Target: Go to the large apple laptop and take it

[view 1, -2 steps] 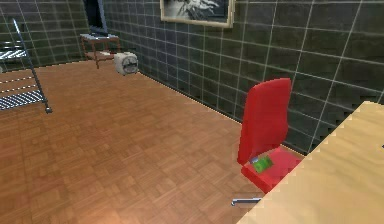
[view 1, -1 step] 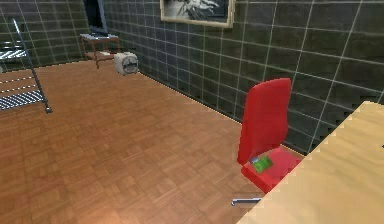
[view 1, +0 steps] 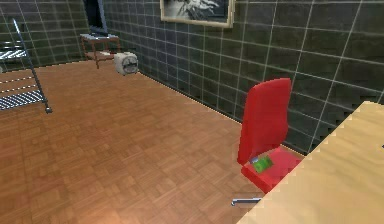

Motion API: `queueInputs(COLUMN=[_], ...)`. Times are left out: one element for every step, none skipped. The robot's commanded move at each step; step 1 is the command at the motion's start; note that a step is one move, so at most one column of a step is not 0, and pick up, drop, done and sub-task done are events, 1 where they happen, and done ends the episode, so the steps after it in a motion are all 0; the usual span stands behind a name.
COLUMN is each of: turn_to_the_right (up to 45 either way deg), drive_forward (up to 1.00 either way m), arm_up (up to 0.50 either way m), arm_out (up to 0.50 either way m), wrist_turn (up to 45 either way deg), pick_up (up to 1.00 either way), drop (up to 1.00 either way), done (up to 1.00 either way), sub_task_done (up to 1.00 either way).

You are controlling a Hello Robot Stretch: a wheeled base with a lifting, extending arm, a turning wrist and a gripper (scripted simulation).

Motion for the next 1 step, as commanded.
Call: queueInputs(turn_to_the_right=[0.0], drive_forward=[0.0], arm_up=[0.0], arm_out=[0.0], wrist_turn=[0.0], pick_up=[0.0], drop=[0.0], done=[1.0], sub_task_done=[0.0])
